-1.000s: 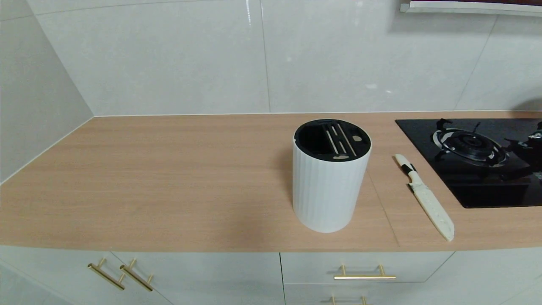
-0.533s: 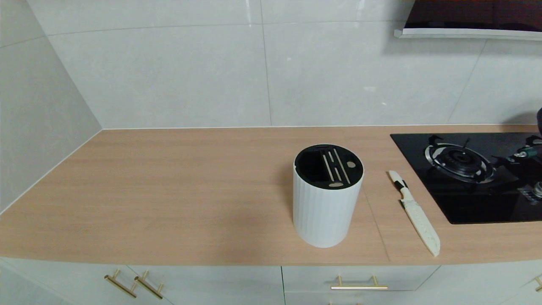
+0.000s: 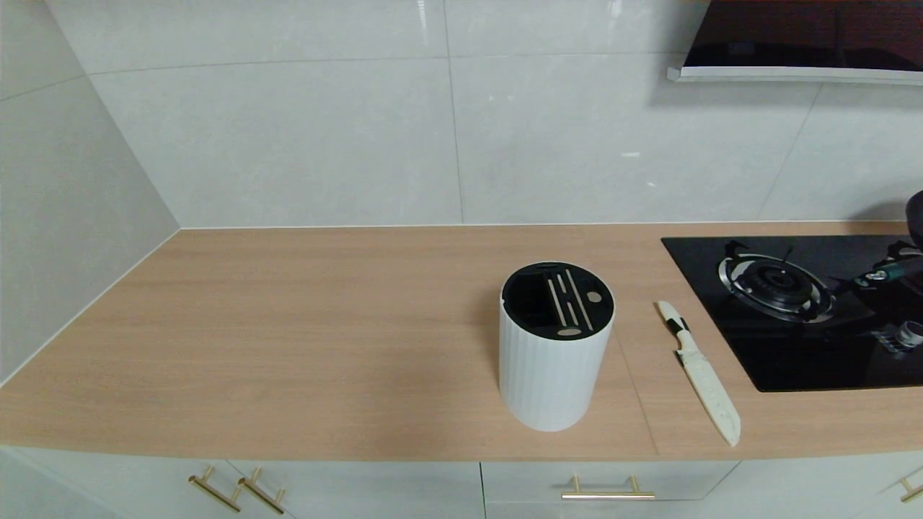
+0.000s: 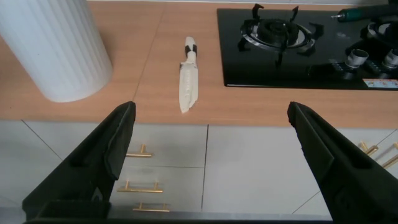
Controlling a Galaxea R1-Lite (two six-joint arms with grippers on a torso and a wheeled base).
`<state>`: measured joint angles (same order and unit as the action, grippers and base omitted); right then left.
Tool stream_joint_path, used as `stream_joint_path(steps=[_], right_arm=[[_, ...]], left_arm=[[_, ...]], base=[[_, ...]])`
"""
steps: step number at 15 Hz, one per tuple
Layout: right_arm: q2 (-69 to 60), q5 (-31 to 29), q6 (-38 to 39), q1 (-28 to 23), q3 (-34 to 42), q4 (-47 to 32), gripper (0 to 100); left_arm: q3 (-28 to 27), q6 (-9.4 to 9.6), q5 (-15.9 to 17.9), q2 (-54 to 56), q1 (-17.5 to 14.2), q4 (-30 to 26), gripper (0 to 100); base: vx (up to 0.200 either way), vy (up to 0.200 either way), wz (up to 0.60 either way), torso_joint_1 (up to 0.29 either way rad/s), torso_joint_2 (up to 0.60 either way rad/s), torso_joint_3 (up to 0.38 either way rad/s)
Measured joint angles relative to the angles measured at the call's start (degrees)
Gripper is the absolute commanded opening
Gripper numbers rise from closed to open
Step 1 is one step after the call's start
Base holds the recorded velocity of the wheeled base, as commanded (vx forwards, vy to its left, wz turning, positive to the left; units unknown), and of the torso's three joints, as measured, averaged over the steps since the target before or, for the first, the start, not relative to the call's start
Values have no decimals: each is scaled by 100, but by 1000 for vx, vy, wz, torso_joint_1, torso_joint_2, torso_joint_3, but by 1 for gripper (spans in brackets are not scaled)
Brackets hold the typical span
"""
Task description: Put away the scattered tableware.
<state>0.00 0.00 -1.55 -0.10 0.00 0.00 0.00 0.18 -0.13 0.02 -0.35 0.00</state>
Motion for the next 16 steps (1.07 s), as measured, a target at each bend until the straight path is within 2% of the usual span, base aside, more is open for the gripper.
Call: stream_joint_path(steps=[1, 3, 16], right_arm=[[0, 0, 0, 0, 0, 0, 100], [0, 0, 5, 0, 0, 0, 100], [0, 7, -77, 0, 0, 0, 100]], left_arm=[[0, 0, 0, 0, 0, 0, 100], [0, 0, 0, 0, 0, 0, 100], [0, 2, 2, 0, -2, 0, 100]], base=[[0, 0, 0, 0, 0, 0], [0, 0, -600, 5, 2, 5], [0, 0, 0, 0, 0, 0]])
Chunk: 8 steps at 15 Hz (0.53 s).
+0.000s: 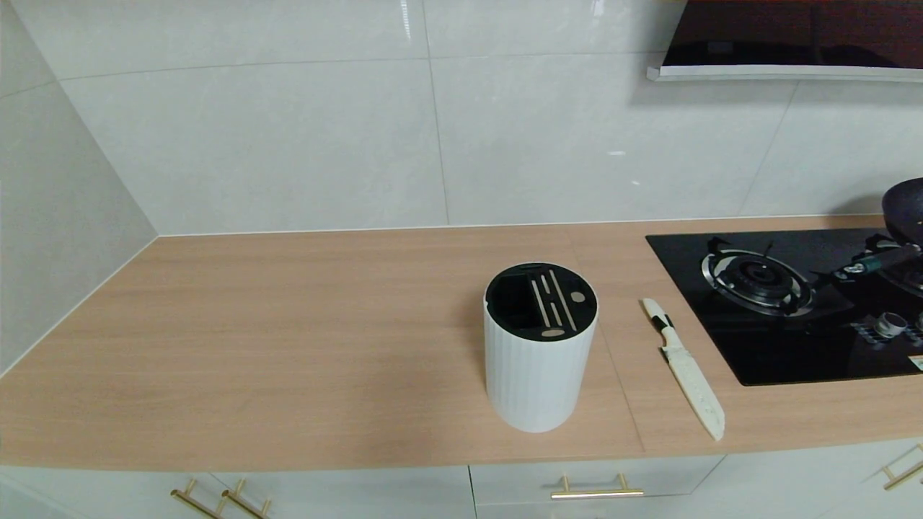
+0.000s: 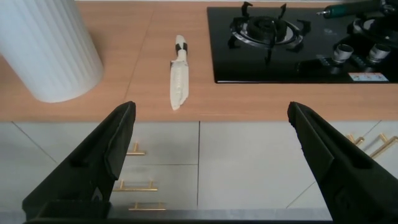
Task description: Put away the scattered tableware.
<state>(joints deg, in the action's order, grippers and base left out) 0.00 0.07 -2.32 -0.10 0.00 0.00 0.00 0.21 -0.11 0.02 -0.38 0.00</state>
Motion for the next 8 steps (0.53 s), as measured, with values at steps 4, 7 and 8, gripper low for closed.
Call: stream_joint_path(steps=[4, 7, 8], right_arm=[[132, 59, 21, 32, -549, -62, 100], [1141, 435, 35, 124, -1220, -191, 100], [1646, 517, 38, 166, -1371, -172, 100]], left_arm=[[0, 26, 4, 0, 2, 0, 100], [0, 44, 4, 0, 2, 0, 100], [0, 39, 4, 0, 2, 0, 100]], base=[[0, 0, 0, 0, 0, 0], [0, 0, 0, 0, 0, 0], [0, 0, 0, 0, 0, 0]])
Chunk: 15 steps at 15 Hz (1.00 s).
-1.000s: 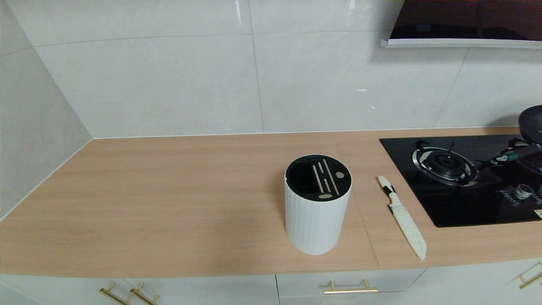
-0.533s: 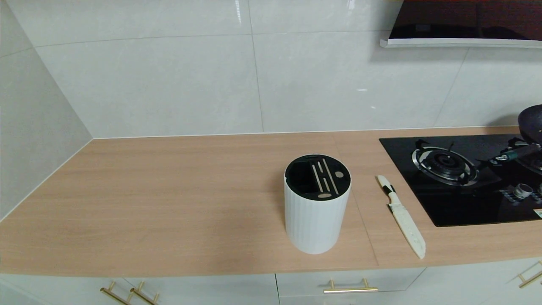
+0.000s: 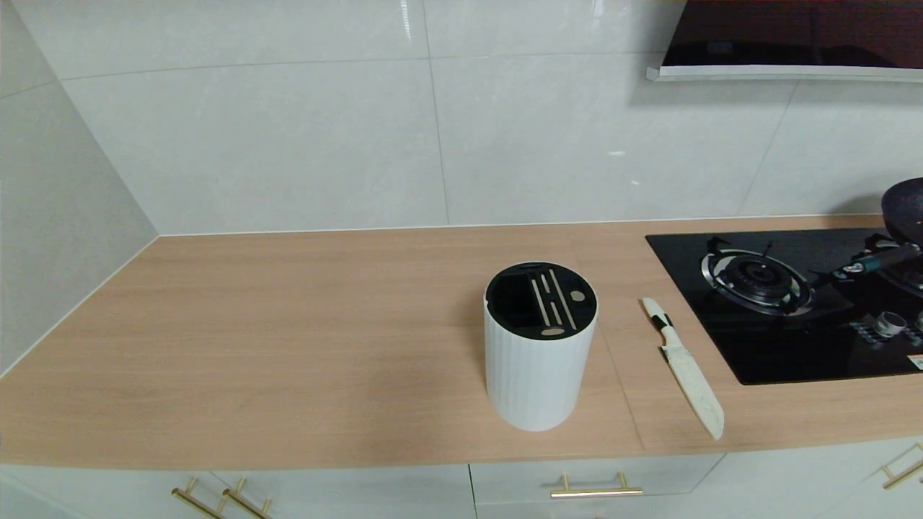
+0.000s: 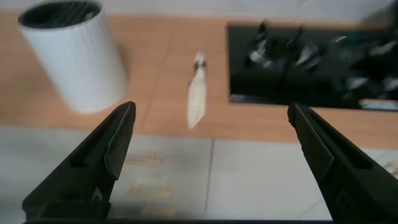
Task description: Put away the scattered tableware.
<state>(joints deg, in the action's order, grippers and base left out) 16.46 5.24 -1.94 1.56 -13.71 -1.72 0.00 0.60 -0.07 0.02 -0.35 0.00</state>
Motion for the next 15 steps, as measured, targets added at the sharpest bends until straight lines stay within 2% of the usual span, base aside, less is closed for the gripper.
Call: stream_joint_path(steps=[3, 8, 15], right_arm=[[1843, 66, 13, 288, -450, 377, 100], [5124, -256, -49, 794, -1393, 1315, 100], [8266, -467, -84, 1040, -2517, 3012, 100]], left_arm=[[0, -27, -2, 0, -2, 0, 100], [0, -38, 0, 0, 0, 2, 100], [0, -41, 0, 0, 0, 0, 100]], base=[[0, 0, 0, 0, 0, 0], [0, 0, 0, 0, 0, 0], [0, 0, 0, 0, 0, 0]])
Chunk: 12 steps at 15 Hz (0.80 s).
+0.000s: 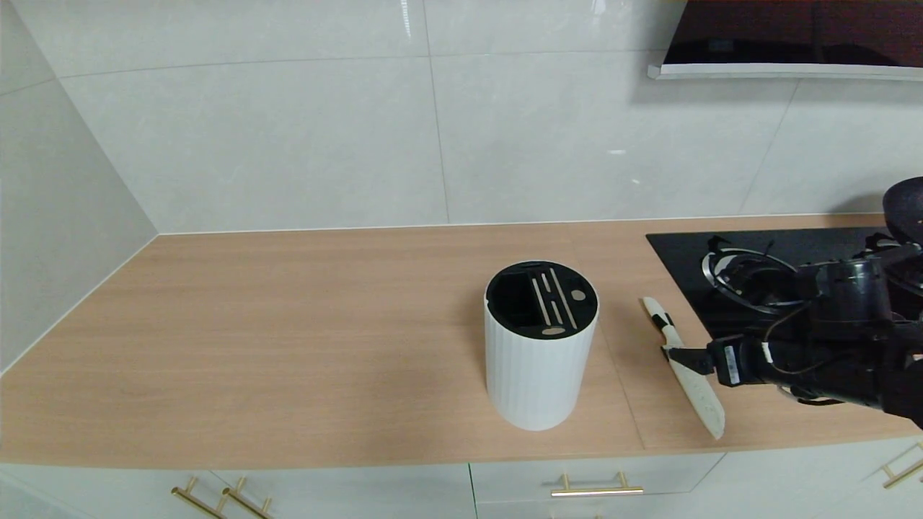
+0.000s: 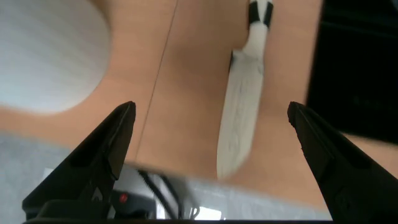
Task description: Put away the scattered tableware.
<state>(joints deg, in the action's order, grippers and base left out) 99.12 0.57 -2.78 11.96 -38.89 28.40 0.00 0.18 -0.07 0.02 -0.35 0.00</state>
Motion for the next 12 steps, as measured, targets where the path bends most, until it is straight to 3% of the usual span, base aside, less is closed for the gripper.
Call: stream_joint_path(steps=[4, 7, 12], right_arm=[[1075, -163, -6, -59, -546, 327, 100], [1694, -238, -52, -160, -675, 789, 100], [2197, -243, -50, -334, -777, 846, 100]], left_arm=[[0, 0, 0, 0, 2, 0, 100], [0, 0, 2, 0, 2, 0, 100], [-2, 0, 0, 0, 0, -2, 100]], base=[[0, 0, 0, 0, 0, 0], [0, 0, 0, 0, 0, 0], [0, 0, 0, 0, 0, 0]])
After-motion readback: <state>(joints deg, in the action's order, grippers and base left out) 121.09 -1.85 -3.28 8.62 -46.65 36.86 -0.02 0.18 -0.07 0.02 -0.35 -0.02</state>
